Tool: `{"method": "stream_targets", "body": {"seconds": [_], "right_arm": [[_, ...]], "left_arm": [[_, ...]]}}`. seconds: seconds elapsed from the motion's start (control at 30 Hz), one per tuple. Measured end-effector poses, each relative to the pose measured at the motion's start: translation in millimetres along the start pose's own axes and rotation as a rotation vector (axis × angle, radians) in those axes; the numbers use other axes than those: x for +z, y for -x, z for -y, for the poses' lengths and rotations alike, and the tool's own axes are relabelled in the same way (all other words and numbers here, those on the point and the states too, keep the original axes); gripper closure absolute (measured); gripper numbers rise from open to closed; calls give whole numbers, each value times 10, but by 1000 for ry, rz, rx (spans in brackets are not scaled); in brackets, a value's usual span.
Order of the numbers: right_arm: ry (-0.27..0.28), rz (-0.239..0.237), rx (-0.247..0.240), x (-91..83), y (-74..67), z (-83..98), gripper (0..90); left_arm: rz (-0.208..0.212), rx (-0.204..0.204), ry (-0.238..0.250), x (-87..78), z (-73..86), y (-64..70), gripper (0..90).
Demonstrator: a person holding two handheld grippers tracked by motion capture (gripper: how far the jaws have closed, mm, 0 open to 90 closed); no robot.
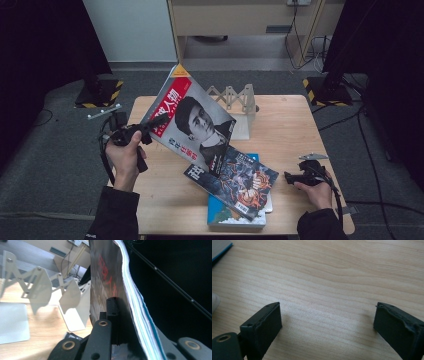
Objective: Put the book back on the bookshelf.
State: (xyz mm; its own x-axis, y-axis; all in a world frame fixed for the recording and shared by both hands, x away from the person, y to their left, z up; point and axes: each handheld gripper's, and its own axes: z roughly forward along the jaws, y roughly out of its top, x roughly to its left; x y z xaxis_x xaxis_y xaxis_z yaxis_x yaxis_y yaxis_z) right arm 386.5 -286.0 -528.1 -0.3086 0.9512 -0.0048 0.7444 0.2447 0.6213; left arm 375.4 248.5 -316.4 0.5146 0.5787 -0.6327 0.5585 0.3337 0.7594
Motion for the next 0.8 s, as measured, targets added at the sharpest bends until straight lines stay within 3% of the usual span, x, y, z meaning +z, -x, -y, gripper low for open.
{"method": "stream_targets", "body": {"seconds": [0.37,0.8], "right_arm": [[40,-9,11,24,0,47,40],[90,-8,11,46,-19,96,13]], "left_arm": [[-45,-1,51,-208,-183,-111,859],[-144,-1,101,-450,-366,-272,859]]}}
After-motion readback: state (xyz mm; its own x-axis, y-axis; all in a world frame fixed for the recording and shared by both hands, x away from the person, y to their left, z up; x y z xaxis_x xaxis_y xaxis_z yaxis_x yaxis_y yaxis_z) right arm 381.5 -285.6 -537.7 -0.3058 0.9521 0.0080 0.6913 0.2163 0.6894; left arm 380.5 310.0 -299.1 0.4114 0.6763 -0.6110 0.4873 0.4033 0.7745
